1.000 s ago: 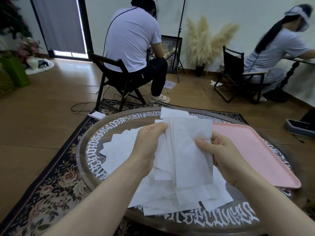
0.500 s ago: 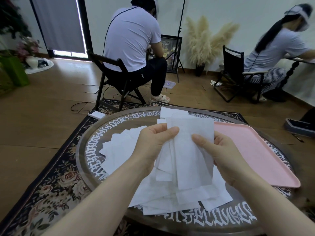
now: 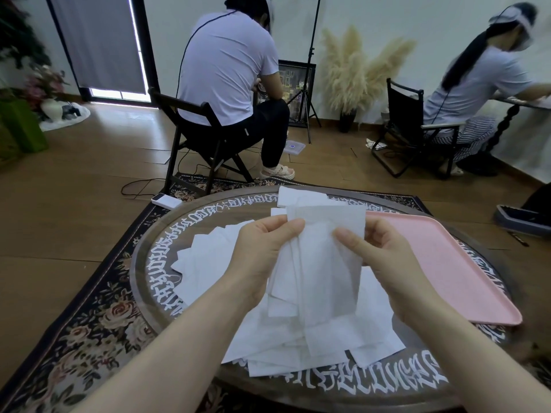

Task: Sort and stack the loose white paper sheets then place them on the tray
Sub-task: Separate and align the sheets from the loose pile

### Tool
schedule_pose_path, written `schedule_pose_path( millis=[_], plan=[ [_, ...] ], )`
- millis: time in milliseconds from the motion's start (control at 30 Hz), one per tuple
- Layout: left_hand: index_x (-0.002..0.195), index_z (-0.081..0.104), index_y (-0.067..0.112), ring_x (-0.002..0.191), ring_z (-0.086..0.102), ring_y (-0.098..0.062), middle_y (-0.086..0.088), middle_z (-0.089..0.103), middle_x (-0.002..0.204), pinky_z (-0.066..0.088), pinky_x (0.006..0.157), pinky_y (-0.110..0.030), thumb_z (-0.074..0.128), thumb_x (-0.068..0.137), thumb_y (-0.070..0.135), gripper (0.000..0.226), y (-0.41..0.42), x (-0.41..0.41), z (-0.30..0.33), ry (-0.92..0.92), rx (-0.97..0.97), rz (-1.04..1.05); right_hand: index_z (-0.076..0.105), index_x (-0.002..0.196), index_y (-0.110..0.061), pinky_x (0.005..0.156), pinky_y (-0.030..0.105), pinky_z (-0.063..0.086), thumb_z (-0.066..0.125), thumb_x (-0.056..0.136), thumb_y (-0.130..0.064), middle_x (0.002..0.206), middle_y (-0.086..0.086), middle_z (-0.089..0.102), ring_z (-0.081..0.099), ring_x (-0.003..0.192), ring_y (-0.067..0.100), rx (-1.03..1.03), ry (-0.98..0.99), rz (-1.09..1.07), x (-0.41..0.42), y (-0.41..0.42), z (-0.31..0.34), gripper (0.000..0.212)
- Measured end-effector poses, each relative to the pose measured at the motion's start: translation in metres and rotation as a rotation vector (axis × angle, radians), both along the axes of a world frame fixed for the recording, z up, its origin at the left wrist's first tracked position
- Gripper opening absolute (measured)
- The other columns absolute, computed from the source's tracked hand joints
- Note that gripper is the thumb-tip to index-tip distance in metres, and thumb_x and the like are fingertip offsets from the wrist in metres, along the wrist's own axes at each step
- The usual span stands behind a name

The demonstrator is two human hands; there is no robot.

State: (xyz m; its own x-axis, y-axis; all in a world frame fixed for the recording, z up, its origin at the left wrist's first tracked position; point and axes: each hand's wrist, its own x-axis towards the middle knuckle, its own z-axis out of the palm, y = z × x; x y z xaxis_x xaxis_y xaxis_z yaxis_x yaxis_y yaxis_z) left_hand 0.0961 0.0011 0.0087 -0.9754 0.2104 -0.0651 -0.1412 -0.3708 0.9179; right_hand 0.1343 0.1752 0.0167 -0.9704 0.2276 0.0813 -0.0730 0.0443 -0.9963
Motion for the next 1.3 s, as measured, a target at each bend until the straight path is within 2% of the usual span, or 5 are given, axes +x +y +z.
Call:
schedule_pose_path(
  millis=[267,633,800,1000,1300],
  plan=[
    [0.091,0.076,0.009,0.084,0.072,-0.021,-0.008,0.077,0.091,0.057,0.083,-0.034,0.07,0.087,0.01,0.007,-0.002,-0.001,-0.001,-0.023,-0.026,0.131,0.074,0.093,-0.016,0.053,0.008,0.045,0.075,0.082,-0.012,0.073,-0.009,0.074,0.065,0.063,-0.001,-0.034,0.103,-0.055,0.001,0.001,-0.001,0.012],
    [0.089,0.076,0.009,0.084,0.072,-0.023,-0.009,0.077,0.092,0.056,0.086,-0.039,0.071,0.086,0.011,0.006,-0.001,0.0,-0.001,-0.012,-0.019,0.172,0.075,0.083,-0.015,0.071,0.024,0.055,0.077,0.082,-0.021,0.087,0.006,0.075,0.067,0.078,0.015,0.073,0.125,-0.01,0.003,-0.003,-0.006,0.006],
    [0.094,0.075,0.011,0.09,0.071,-0.023,-0.007,0.077,0.095,0.054,0.095,-0.044,0.065,0.092,0.013,0.01,-0.001,0.001,0.0,-0.017,-0.039,0.14,0.074,0.085,-0.013,0.052,0.013,0.049,0.067,0.091,-0.014,0.077,-0.003,0.076,0.067,0.064,0.005,0.045,0.117,-0.081,0.0,0.003,-0.007,0.009],
    [0.114,0.07,0.007,0.11,0.066,-0.026,-0.008,0.073,0.111,0.046,0.105,-0.044,0.064,0.094,0.017,0.023,-0.001,0.0,0.002,-0.05,-0.06,0.133,0.071,0.104,-0.009,0.082,0.033,0.057,0.065,0.085,-0.024,0.1,0.007,0.077,0.071,0.09,0.021,-0.205,0.104,-0.066,-0.005,0.019,0.0,0.025],
    [0.097,0.078,0.008,0.084,0.068,-0.019,-0.01,0.076,0.101,0.048,0.075,-0.031,0.063,0.091,0.016,0.018,0.002,0.003,0.005,-0.048,-0.058,0.018,0.071,0.097,-0.007,0.063,0.033,0.059,0.062,0.093,-0.018,0.087,0.013,0.077,0.072,0.07,0.023,-0.024,-0.058,0.061,-0.002,0.004,-0.011,0.014]
  ],
)
